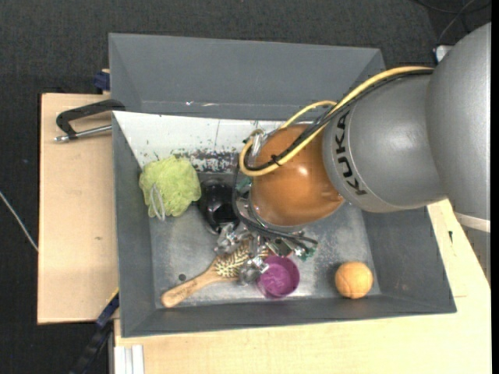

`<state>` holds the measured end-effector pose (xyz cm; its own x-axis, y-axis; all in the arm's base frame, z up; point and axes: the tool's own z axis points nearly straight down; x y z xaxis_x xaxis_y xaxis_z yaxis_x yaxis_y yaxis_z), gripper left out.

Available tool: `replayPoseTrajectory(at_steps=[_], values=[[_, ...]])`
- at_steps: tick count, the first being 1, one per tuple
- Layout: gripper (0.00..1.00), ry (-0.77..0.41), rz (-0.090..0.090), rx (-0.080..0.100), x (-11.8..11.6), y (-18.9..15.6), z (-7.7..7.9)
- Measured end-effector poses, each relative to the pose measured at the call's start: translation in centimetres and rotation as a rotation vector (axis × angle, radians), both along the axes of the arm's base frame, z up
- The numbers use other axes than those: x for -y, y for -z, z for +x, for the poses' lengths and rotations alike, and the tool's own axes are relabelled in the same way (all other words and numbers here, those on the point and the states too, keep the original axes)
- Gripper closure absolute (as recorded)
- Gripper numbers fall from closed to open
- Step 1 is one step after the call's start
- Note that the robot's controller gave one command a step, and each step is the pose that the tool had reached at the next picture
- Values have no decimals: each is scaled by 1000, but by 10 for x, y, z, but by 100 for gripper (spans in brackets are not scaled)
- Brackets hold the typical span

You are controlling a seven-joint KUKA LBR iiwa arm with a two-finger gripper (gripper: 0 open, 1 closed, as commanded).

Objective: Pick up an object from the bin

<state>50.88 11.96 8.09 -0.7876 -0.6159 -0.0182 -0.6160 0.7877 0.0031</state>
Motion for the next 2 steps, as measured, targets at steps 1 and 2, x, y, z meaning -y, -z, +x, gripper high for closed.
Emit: replayPoseTrajectory(at_steps=[1,2], values=[[100,-1,-7,-9,1,-20,-2],[100,1,-10,-9,2,-41,-1]])
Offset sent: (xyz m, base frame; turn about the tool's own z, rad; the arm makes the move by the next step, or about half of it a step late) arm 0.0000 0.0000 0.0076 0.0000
